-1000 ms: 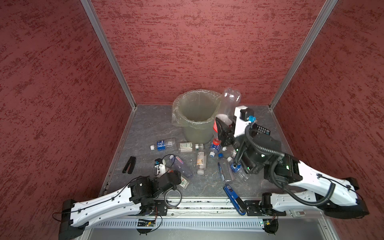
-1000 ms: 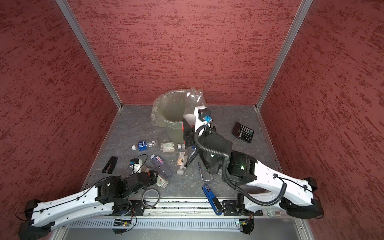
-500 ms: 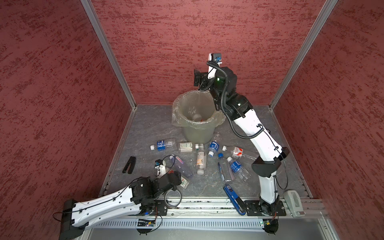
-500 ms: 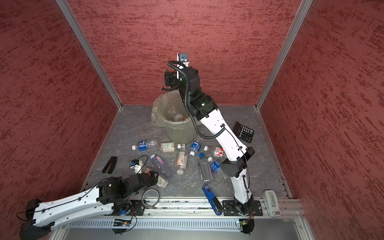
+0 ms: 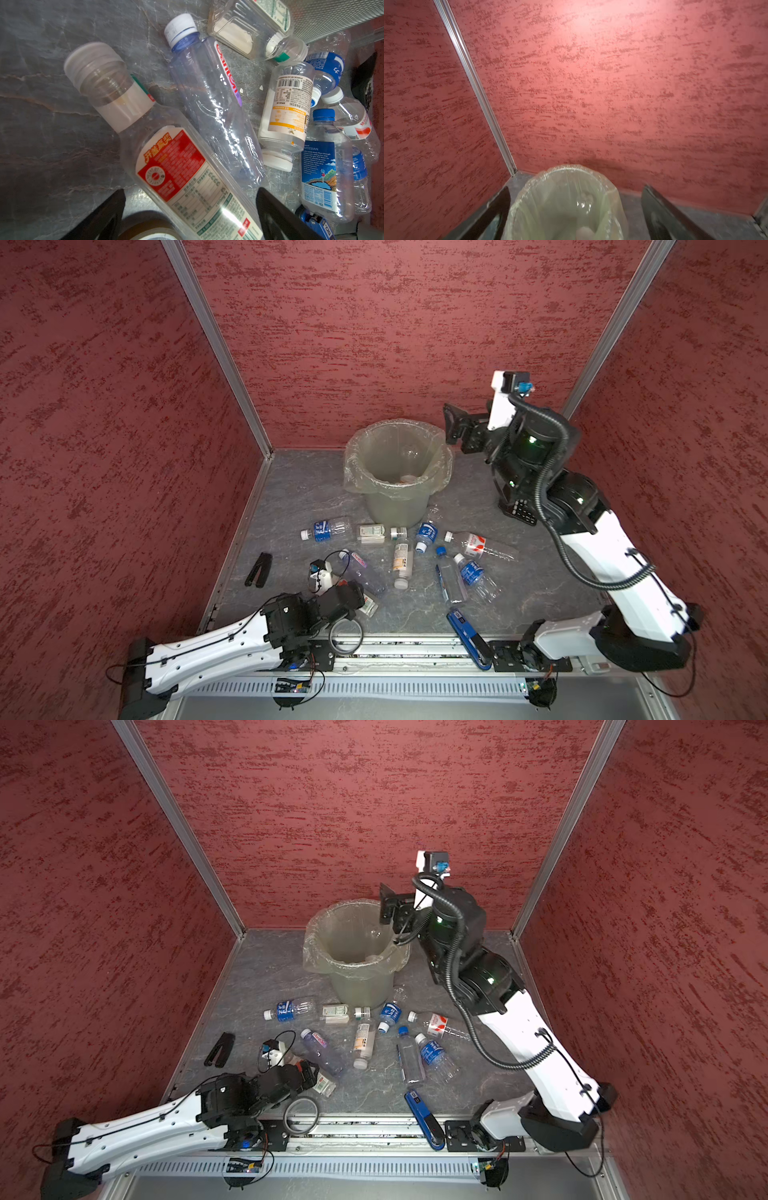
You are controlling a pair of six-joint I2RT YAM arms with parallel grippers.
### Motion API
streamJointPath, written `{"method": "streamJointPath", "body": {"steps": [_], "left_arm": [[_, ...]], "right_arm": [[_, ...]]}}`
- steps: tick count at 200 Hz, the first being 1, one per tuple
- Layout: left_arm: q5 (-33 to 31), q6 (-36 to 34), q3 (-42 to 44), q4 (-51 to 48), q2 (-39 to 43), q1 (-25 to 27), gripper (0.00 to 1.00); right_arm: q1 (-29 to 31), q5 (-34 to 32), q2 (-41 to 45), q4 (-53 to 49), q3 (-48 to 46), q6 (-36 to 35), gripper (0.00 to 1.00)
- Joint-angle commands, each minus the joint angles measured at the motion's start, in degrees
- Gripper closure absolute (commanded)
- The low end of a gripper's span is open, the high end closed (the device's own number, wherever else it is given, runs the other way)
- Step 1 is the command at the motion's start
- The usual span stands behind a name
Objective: Throw the plastic bottles in the bin
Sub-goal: 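Withdraw the right gripper from the bin while the left gripper grasps a red-labelled bottle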
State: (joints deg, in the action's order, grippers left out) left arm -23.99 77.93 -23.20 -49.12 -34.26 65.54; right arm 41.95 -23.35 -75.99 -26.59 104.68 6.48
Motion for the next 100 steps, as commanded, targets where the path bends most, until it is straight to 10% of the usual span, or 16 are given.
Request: {"method": "streamJointPath", "body": {"steps": [1,100], "left_arm": [[2.3,7.9,-1.1,-2.4,-1.3,-1.2,0.02],[9.0,9.7,1.0,7.4,-4.6,-7.8,0.0]], "right_arm": [[-0.1,-2.0,2.5,-0.4,-8.2,2.3,0.02],[-0.3,-4.9,14.1,-0.2,-27.5,4.9,0.02]]}}
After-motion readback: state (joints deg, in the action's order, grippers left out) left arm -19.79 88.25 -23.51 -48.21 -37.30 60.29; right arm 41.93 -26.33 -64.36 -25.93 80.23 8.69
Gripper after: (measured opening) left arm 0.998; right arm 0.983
